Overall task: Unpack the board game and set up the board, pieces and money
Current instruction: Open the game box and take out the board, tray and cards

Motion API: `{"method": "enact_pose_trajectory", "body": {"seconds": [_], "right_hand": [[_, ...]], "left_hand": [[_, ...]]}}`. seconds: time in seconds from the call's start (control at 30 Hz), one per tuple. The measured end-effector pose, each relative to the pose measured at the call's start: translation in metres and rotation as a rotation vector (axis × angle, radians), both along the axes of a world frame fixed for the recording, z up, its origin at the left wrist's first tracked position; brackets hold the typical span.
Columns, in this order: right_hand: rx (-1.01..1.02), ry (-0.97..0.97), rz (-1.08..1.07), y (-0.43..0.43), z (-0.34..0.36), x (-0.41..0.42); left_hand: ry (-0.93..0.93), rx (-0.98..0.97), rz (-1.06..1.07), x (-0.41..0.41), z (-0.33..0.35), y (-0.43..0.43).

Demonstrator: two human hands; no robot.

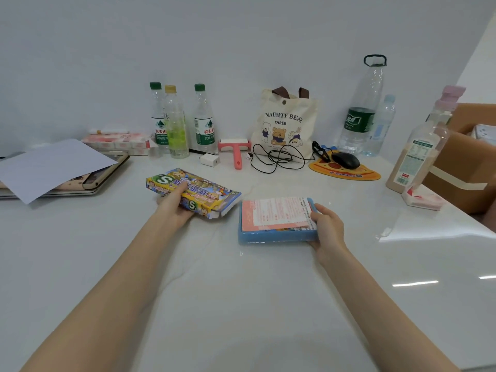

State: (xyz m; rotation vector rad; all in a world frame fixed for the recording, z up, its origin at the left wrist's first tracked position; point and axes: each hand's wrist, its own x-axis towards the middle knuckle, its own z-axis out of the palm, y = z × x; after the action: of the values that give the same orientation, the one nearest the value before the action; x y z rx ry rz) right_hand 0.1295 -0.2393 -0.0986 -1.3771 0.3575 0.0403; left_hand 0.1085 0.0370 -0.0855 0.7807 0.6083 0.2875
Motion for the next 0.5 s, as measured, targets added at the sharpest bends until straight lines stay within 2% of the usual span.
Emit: {"method": "enact_pose_trajectory", "body": {"seconds": [0.1, 0.27, 0.37, 0.5], "right_hand": [[-0.040, 0.000, 0.035, -0.006, -0.002, 0.004], [-0.150, -0.010, 0.116, -0.011, -0.003, 0.016], [-0.352, -0.087, 0.174, -0.012, -0.005, 0.024], [-0.580, -0.218, 0.291, -0.007, -0.003, 0.034]], "left_hand": [[0.063, 0.222, 0.017, 0.003, -0.004, 0.011], [0.213, 0.657, -0.104, 0.016, -0.003, 0.013], [0.293, 0.961, -0.176, 0.021, -0.005, 0.021], [0.392, 1.239, -0.285, 0.027, -0.007, 0.032]]}}
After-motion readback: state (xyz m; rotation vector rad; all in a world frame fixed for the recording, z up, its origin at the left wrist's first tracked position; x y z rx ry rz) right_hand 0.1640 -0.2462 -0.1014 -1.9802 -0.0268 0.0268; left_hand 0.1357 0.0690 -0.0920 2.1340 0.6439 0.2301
